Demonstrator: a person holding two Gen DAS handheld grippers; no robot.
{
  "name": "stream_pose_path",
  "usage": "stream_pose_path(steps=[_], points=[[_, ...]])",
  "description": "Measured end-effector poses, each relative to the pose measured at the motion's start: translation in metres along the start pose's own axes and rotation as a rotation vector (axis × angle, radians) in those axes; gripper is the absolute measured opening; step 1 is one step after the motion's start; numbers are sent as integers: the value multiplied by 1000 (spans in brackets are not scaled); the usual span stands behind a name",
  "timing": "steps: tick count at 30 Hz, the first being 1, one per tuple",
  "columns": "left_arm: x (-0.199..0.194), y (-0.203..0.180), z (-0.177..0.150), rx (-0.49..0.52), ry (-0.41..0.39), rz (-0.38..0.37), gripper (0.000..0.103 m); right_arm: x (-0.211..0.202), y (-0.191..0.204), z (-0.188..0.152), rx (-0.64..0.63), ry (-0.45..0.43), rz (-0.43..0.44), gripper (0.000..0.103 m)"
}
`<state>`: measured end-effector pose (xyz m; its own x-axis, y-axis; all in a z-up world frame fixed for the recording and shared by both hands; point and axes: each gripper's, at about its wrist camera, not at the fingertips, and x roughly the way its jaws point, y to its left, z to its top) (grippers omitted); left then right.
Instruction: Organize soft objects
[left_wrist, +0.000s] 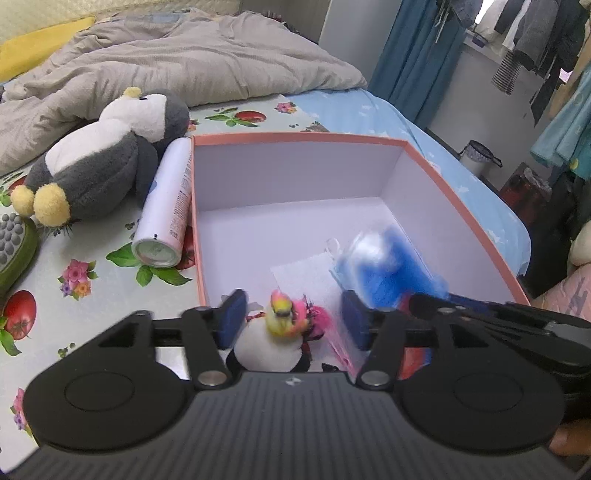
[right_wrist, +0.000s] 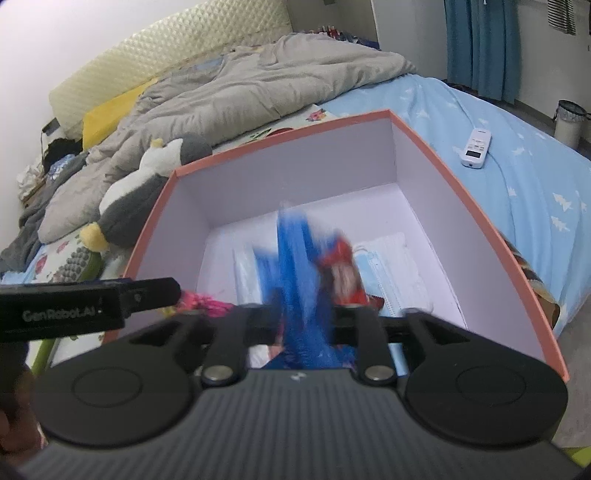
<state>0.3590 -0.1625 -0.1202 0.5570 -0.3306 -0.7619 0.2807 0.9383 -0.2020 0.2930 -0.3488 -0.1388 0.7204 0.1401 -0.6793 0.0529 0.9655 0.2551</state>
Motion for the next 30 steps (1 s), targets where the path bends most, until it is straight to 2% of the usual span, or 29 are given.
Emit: stream_pose_path(steps=[1, 2, 8, 13, 24, 30], points=[[-1, 0, -1, 0, -1, 4, 69, -1, -1, 1, 7, -7, -3, 57], [-2, 0, 0, -3, -11, 7, 73, -3, -1, 1, 9, -14, -8, 65], [-24, 0, 5, -6, -60, 3, 75, -19, -2, 7, 14, -48, -13, 64], [-54, -7, 11, 7, -101, -2, 75, -51, 4, 19, 1, -112, -3, 64], [-158, -30, 24, 44, -260, -28, 75, -153, 28, 46, -35, -298, -11, 64], [-217, -34, 16, 43, -342, -25, 75, -192, 42, 42, -76, -341, 5, 64]])
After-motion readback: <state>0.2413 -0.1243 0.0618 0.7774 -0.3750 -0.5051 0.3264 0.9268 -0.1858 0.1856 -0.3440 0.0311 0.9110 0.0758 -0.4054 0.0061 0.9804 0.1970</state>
